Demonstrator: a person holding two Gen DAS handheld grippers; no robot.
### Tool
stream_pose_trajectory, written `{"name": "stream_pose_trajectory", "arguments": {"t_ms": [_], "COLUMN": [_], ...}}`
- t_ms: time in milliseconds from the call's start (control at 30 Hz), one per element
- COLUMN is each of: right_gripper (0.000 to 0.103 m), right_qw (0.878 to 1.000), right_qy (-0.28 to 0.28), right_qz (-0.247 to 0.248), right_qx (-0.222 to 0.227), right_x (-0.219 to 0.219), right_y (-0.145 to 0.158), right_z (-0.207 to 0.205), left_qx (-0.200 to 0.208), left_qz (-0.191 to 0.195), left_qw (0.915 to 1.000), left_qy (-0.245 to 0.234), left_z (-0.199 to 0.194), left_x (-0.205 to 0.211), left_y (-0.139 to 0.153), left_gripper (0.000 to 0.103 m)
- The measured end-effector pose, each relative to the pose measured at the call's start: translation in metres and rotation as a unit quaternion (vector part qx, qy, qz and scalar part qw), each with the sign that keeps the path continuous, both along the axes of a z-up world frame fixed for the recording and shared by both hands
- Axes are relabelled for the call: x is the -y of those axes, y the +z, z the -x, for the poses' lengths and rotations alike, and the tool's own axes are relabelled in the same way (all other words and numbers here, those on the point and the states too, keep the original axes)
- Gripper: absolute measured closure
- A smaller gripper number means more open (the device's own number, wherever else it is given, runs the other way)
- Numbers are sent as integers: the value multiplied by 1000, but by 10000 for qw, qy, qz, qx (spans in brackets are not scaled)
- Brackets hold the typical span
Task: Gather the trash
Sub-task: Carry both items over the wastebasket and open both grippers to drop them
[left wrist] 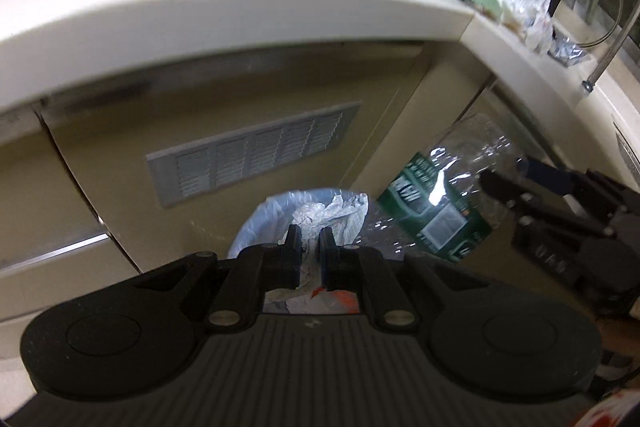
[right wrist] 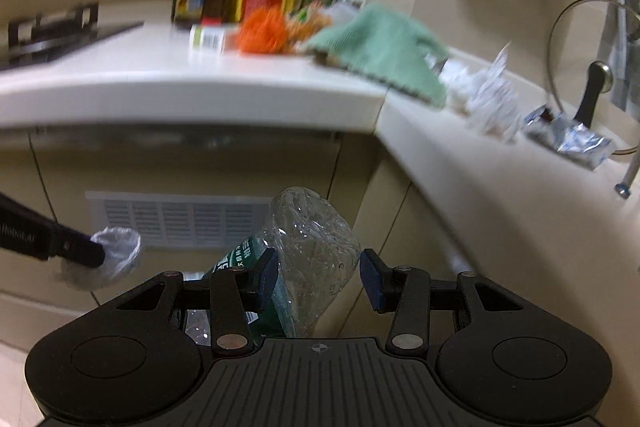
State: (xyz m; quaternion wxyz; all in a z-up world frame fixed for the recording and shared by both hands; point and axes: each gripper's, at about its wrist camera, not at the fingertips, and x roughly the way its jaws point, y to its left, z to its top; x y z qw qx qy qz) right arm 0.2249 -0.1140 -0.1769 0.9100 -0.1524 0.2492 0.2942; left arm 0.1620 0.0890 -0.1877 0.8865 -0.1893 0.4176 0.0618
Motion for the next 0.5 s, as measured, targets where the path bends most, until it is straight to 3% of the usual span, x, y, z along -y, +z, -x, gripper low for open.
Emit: {"name": "stream_pose_trajectory", "arguments": {"t_ms": [333, 433, 500], "right_gripper": [58, 57, 52], "right_qw": [9988, 9981, 9965], "right_qy": [351, 458, 445], "right_qz": [344, 267, 114], "right_qx": [45, -317, -695], "right_x": [-13, -16, -14], "right_y": [-51, -61, -67], "right_z": [-2, -9, -17], "left_qx": [-254, -320, -364], "left_qz": [130, 157, 178], "left_qw": [9996, 9993, 9991], "left_qy": [66, 102, 128], "left_z": [-8, -10, -11], "left_x": [9, 10, 10], "left_y": [-33, -39, -43], "left_gripper": [95, 95, 95]}}
